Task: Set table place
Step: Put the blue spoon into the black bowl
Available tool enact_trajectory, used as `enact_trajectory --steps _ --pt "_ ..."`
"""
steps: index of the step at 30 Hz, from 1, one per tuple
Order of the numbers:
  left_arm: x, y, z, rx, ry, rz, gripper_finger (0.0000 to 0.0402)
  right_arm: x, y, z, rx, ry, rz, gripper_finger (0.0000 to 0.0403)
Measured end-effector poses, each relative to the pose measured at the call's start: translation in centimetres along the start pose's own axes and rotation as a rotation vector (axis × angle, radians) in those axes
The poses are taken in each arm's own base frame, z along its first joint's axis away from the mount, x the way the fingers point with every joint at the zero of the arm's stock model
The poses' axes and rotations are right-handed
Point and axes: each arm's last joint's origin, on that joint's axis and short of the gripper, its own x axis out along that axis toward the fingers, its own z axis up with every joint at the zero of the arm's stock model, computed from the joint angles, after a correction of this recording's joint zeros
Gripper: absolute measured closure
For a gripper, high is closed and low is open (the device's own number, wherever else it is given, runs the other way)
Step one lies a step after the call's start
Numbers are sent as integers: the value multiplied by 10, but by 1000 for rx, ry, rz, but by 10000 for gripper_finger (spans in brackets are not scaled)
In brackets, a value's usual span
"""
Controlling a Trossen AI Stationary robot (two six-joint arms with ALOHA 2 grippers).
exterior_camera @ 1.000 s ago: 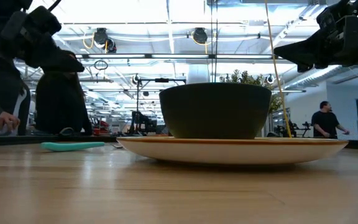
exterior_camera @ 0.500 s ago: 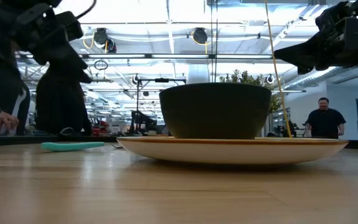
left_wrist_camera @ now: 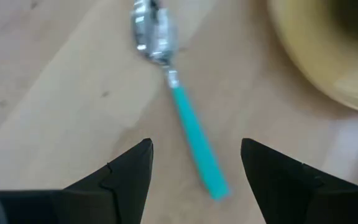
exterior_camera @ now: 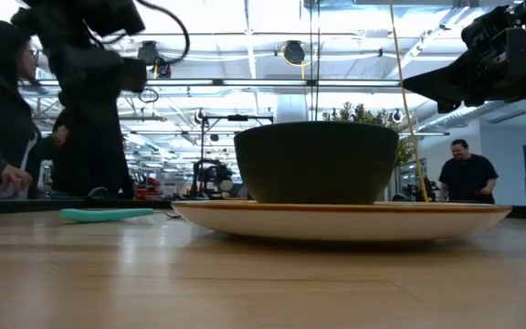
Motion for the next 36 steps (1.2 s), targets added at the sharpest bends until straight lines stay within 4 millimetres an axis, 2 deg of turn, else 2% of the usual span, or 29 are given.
enact_trajectory --steps 6,12,21,30,36 --pt "29 3 -1 -69 95 155 151 0 0 0 0 0 0 403" --pt "47 2 -2 -79 164 160 151 0 0 -1 -1 8 0 403" --pt "46 -3 3 -66 153 86 151 0 0 -1 -1 14 1 403" --pt "38 -12 18 -61 93 45 151 0 0 -2 23 21 1 403" --pt "52 -12 15 -54 152 78 151 0 0 -3 22 28 1 403"
